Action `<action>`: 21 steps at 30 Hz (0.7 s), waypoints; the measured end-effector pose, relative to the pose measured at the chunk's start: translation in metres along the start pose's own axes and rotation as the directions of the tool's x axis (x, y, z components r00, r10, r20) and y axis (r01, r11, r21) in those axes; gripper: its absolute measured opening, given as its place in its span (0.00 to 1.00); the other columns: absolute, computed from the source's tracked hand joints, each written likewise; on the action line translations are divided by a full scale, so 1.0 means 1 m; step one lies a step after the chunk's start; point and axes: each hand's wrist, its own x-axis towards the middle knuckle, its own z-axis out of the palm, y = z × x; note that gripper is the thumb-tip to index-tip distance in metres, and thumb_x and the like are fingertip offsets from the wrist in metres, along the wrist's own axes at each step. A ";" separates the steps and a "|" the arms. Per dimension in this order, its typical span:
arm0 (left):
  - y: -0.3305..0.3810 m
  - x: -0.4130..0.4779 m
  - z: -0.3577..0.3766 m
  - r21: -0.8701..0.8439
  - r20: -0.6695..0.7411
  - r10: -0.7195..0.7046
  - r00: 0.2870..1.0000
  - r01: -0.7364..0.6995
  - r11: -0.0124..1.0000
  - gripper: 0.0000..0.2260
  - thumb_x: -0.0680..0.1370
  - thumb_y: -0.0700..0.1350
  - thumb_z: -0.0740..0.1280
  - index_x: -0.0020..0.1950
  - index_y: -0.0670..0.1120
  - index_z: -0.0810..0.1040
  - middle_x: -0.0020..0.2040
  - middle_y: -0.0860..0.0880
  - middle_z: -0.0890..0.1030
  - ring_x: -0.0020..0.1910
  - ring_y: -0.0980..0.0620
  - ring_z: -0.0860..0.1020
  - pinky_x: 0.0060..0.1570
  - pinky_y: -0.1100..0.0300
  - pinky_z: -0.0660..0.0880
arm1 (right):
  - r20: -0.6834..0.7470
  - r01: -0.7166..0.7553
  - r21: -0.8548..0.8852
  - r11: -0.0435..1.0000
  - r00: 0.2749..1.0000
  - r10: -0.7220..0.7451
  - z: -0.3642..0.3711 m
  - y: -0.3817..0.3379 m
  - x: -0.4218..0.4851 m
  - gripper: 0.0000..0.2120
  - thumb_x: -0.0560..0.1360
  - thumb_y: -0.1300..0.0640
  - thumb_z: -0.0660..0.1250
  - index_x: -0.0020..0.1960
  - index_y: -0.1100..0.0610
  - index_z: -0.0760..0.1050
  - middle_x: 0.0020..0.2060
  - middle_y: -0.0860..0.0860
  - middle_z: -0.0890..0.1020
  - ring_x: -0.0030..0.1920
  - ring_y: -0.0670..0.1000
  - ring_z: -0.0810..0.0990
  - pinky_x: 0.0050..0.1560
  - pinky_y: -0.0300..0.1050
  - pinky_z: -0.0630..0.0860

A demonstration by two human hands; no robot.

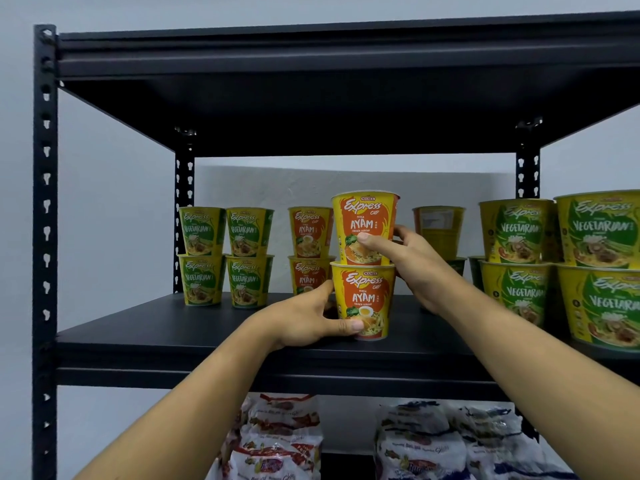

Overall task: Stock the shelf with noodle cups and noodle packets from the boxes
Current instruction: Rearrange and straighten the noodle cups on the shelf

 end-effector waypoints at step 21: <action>0.000 -0.002 0.000 0.002 0.002 -0.004 1.000 0.004 1.000 0.40 0.74 0.61 0.76 0.79 0.59 0.58 0.74 0.55 0.73 0.73 0.54 0.71 0.76 0.46 0.65 | -0.019 0.003 -0.006 1.000 1.000 -0.003 0.005 -0.004 -0.007 0.32 0.69 0.36 0.74 0.67 0.44 0.66 0.55 0.43 0.79 0.53 0.44 0.80 0.46 0.42 0.76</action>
